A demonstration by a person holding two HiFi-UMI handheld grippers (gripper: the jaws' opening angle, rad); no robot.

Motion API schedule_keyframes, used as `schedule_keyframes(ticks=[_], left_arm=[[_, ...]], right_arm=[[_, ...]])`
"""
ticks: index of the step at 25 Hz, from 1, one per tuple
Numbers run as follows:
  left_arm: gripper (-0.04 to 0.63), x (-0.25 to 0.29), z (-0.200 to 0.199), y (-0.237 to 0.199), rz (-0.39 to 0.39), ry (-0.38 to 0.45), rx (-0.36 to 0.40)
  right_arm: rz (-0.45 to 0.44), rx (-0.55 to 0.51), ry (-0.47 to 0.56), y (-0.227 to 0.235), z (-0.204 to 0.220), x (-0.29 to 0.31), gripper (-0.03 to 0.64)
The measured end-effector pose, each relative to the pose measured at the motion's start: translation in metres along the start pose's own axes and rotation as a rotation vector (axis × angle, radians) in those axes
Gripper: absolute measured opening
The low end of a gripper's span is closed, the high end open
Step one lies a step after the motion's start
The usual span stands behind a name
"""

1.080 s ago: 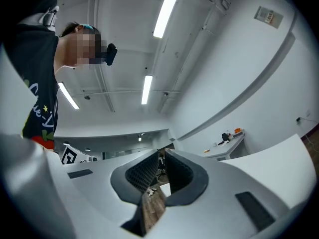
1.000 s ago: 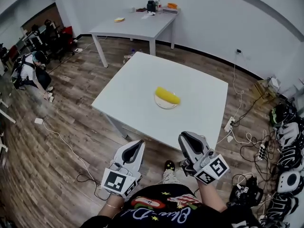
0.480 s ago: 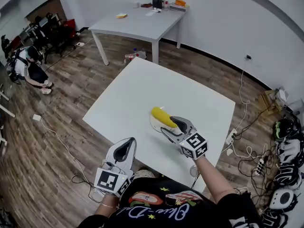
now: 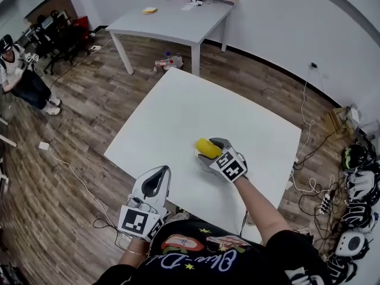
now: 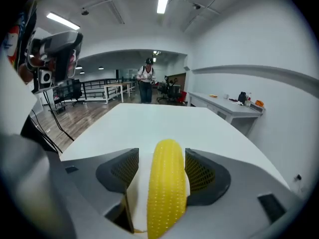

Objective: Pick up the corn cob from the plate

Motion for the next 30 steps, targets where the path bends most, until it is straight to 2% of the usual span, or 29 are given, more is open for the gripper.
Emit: schedule_keyframes(ticks=[7, 12, 15, 21, 30], left_arm=[[-0.003, -0.004, 0.007, -0.014, -0.006, -0.005, -0.061], [-0.003, -0.008, 0.009, -0.019, 0.0, 0.006, -0.066], [-0.003, -0.009, 0.008, -0.018, 0.007, 0.008, -0.071], [-0.003, -0.016, 0.015, -0.016, 0.045, 0.004, -0.053], [-0.003, 0.011, 0.007, 0.006, 0.181, 0.006, -0.002]], right_arm=[[-0.009, -0.018, -0.149, 0.01, 0.013, 0.028, 0.265], [-0.036, -0.028, -0.154, 0.01, 0.007, 0.033, 0.264], [-0.017, 0.056, -0.148, 0.013, 0.01, 0.027, 0.262], [0.029, 0.238, 0.044, 0.0, 0.012, -0.026, 0.262], [0.082, 0.385, 0.352, -0.037, 0.01, -0.127, 0.261]])
Point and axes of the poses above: the fingertips, and each gripper's own axes: x forward along the fingers, y to its right, z out of its underside, the point moved 8 cm from there along -x, backward along the fingers, and after that the axes turned 12 degrees about -y, right-handed, at the moved point
